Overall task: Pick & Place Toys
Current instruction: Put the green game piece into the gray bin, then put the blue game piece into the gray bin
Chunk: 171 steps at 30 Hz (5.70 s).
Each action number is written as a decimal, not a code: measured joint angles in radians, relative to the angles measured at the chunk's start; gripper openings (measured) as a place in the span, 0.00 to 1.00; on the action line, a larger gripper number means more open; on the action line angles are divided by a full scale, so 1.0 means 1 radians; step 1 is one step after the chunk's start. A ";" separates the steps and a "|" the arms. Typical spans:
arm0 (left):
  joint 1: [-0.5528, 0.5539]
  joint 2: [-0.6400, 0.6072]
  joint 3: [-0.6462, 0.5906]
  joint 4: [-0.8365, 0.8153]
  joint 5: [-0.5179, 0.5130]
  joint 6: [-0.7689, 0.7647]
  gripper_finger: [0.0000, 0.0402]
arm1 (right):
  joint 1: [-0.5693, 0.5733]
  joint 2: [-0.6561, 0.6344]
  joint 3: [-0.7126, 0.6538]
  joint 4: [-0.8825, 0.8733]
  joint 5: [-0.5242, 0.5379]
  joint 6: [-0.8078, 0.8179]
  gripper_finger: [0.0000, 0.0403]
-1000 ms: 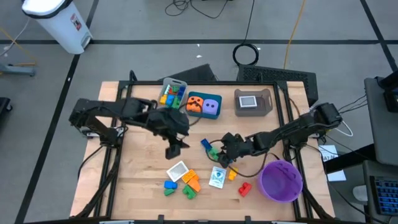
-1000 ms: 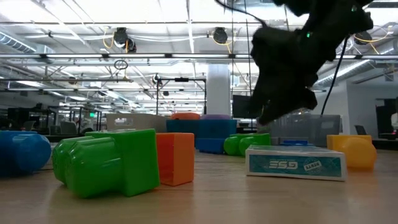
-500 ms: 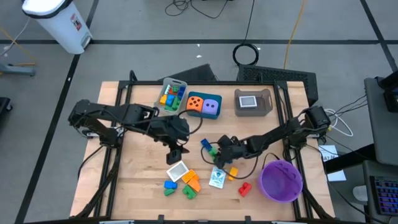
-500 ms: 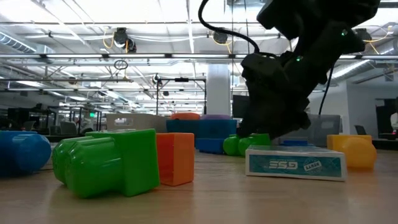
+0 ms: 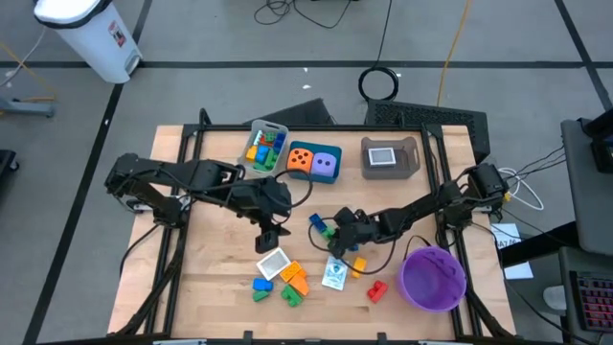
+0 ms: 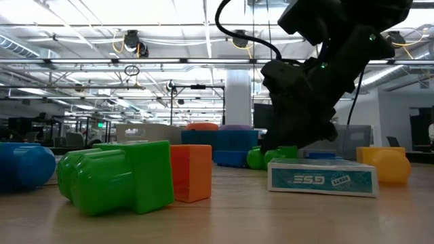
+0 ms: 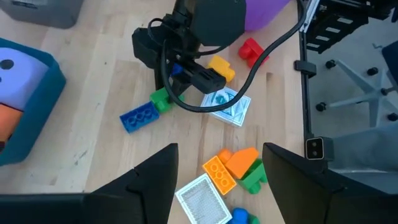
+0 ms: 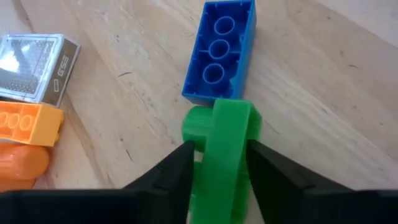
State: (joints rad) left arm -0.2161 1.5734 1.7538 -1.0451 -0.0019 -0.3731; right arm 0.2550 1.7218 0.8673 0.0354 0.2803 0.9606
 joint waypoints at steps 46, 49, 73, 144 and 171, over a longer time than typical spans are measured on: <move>0.243 -0.002 0.000 0.124 0.159 0.011 0.60 | -0.147 -0.562 -0.002 0.436 0.030 -0.294 0.09; 0.229 -0.002 0.000 0.165 0.159 0.004 0.60 | -0.153 -0.562 -0.002 0.458 0.031 -0.327 0.10; 0.127 -0.155 -0.235 0.788 0.026 0.027 0.60 | -0.054 -0.415 0.556 -0.222 -0.020 -0.634 0.02; 0.311 -0.756 -0.880 0.874 0.002 0.027 0.60 | -0.240 0.246 0.505 -0.604 -0.332 -0.510 0.75; 0.459 -0.660 -0.879 1.058 0.080 -0.057 0.60 | -0.507 -0.197 0.469 -0.022 -0.431 -0.468 0.27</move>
State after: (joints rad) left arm 0.2432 0.9135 0.8744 0.0126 0.0786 -0.4302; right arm -0.2523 1.5247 1.3358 0.0136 -0.1505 0.4923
